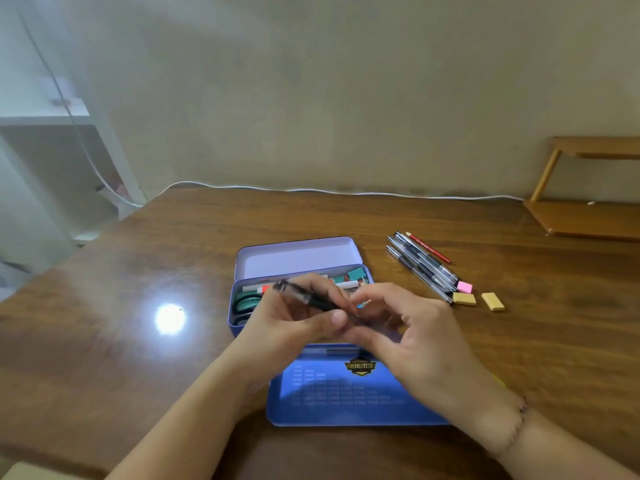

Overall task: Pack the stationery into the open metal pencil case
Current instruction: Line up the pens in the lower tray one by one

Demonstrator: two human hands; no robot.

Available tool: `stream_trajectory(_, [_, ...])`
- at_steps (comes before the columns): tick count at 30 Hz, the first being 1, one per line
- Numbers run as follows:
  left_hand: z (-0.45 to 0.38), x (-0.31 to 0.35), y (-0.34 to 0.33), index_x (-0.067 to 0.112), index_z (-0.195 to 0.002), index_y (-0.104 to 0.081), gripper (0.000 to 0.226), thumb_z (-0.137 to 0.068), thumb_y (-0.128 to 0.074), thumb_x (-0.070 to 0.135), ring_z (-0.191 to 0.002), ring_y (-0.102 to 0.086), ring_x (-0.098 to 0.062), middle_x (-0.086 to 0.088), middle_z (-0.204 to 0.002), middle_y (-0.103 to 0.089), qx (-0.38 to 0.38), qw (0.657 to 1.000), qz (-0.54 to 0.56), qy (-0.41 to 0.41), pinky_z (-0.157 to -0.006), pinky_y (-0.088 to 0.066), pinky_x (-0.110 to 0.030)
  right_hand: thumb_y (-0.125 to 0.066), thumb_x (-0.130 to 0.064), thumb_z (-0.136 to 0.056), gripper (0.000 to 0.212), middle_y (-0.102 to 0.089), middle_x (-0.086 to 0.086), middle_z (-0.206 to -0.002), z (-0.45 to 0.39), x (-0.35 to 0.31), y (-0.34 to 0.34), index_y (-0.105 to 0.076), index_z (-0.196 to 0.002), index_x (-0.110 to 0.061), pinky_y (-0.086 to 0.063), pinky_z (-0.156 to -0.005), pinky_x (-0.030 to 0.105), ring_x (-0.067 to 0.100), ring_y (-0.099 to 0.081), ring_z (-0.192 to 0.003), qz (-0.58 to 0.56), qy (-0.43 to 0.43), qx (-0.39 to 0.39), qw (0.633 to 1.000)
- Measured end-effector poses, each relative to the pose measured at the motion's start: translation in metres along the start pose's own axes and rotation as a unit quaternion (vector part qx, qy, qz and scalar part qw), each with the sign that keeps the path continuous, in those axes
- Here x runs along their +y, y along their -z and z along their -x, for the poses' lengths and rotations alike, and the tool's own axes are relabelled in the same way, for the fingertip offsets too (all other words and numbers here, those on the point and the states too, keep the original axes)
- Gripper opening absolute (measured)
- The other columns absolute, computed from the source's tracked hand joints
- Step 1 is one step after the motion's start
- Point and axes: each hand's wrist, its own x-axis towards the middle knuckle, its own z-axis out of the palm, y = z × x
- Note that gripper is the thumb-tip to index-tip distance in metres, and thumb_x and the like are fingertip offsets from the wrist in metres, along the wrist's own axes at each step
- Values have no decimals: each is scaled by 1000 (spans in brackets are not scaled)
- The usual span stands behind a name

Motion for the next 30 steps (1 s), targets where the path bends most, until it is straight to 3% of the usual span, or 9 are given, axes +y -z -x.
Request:
stream_trajectory(2, [2, 1, 6, 8, -92, -73, 29, -73, -84, 27, -92, -69, -28, -14, -96, -71, 9, 999, -44, -4, -82, -57, -37, -75, -31, -76, 21, -72, -20, -86, 2, 3, 7, -72, -96, -32, -52, -70, 12, -4, -66, -87, 24, -14, 6, 1000])
stream_trajectory(5, [4, 10, 20, 6, -94, -72, 29, -76, -78, 27, -84, -67, -26, -16, -95, -71, 15, 1000, -10, -18, -76, -57, -32, -77, -41, -72, 16, -67, -20, -83, 4, 14, 22, -73, -87, -37, -52, -69, 19, -2, -61, -87, 144, -44, -5, 989])
stream_trajectory(9, [4, 5, 30, 12, -82, -72, 16, -79, -70, 28, -69, -61, -10, -2, -75, -70, 138, 968, -195, -75, -64, -47, -18, -79, -45, -69, 15, -59, -26, -83, 3, 23, 21, -71, -80, -38, -45, -72, 27, 1, -49, -89, 255, -7, -73, 964])
stream_trajectory(11, [5, 1, 30, 22, -77, -72, 4, -80, -69, 23, -65, -56, -8, 0, -72, -69, 161, 947, -268, -80, -60, -43, -19, -79, -49, -68, 18, -57, -27, -80, 3, 25, 14, -71, -81, -39, -41, -73, 26, 1, -47, -86, 279, -4, -100, 955])
stream_trajectory(13, [7, -2, 34, 25, -78, -71, 7, -80, -70, 18, -65, -53, -6, 6, -72, -66, 112, 910, -389, -91, -61, -41, -19, -76, -55, -68, 24, -57, -26, -79, 4, 27, 8, -71, -87, -40, -40, -75, 26, 2, -46, -86, 296, -1, -118, 948])
stream_trajectory(16, [8, -1, 36, 24, -82, -72, 9, -77, -76, 17, -81, -57, -8, 14, -78, -67, -1, 843, -531, -88, -71, -43, -17, -72, -58, -69, 30, -56, -24, -80, 4, 29, 5, -68, -94, -41, -40, -76, 25, 2, -45, -85, 296, 2, -121, 948])
stream_trajectory(20, [8, 4, 38, 31, -87, -72, 17, -72, -79, 34, -88, -53, -7, 18, -84, -67, -81, 799, -590, -77, -82, -45, -26, -69, -61, -71, 31, -56, -24, -84, 3, 29, 6, -65, -95, -42, -39, -76, 23, 2, -44, -86, 306, -1, -124, 944])
stream_trajectory(23, [10, 3, 38, 35, -87, -72, 21, -70, -76, 47, -91, -48, -5, 23, -85, -67, -82, 766, -632, -83, -87, -40, -32, -69, -60, -73, 28, -56, -22, -85, 2, 32, 8, -66, -93, -42, -41, -77, 23, 2, -45, -86, 302, -11, -119, 946])
stream_trajectory(30, [10, 2, 34, 36, -85, -75, 15, -74, -72, 46, -93, -48, -7, 25, -82, -69, -78, 755, -646, -82, -91, -34, -39, -71, -49, -78, 17, -56, -23, -89, 1, 36, 3, -70, -90, -37, -42, -77, 23, 3, -48, -89, 270, -8, -106, 957])
